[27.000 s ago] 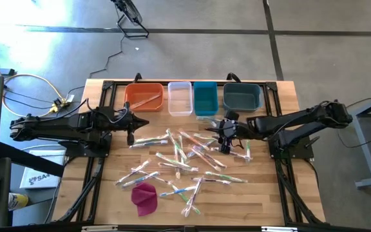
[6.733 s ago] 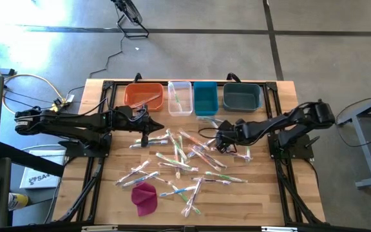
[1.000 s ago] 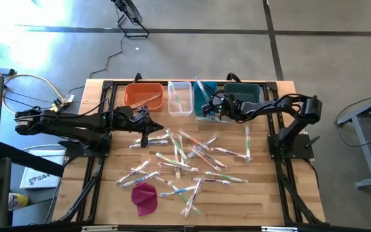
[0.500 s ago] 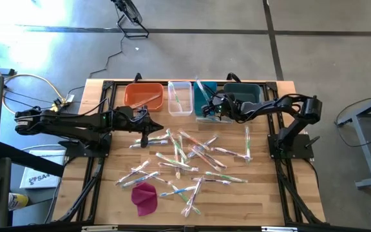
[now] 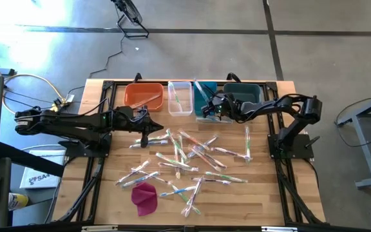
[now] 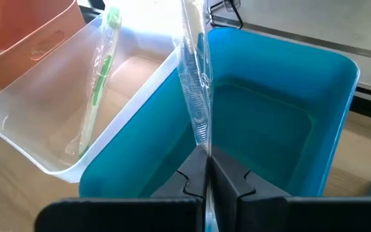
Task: Pick & Place Toothbrushes
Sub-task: Put the blue toothbrush into the blue bin
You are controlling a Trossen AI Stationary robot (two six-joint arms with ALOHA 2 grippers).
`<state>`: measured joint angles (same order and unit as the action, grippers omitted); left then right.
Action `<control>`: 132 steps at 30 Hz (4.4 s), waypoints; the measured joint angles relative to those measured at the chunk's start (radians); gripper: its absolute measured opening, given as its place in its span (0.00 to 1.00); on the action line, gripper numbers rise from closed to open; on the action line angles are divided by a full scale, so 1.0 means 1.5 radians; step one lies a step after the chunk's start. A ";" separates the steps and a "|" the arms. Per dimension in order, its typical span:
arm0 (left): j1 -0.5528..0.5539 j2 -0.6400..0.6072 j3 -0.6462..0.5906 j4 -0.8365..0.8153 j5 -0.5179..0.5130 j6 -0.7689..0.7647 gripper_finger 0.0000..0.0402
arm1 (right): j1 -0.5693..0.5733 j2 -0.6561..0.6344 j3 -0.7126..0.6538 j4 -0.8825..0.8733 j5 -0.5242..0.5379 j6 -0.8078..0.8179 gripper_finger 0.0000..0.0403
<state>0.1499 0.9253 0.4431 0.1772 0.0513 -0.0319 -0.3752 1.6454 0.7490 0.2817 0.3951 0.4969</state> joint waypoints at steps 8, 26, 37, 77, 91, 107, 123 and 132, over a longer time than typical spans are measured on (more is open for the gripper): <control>0.000 0.000 0.000 0.000 0.000 0.000 0.00 | 0.000 0.000 0.000 0.000 0.016 -0.004 0.09; 0.000 0.000 0.000 -0.001 0.000 0.000 0.00 | 0.003 -0.047 0.000 0.064 -0.016 -0.035 0.29; 0.000 0.000 0.000 -0.002 0.000 0.000 0.00 | 0.040 -0.152 0.000 0.039 -0.246 -0.084 0.23; 0.000 0.000 0.000 -0.005 0.000 0.000 0.00 | 0.247 -0.251 0.000 -0.443 -0.002 -0.055 0.01; 0.000 0.000 0.001 -0.016 0.000 0.000 0.00 | 0.226 -0.080 0.000 -0.392 0.092 -0.076 0.01; 0.000 0.000 0.001 -0.021 0.000 0.000 0.00 | 0.168 -0.011 0.000 -0.326 0.174 -0.162 0.01; 0.000 0.000 0.001 -0.024 0.000 0.000 0.00 | 0.105 -0.012 0.000 -0.326 0.067 -0.187 0.01; 0.000 0.000 0.000 -0.033 0.000 -0.002 0.00 | 0.106 -0.012 0.000 -0.347 -0.024 -0.193 0.01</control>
<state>0.1500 0.9253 0.4431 0.1280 0.0516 -0.0349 -0.2165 1.6279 0.7490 -0.2394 0.3585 0.2081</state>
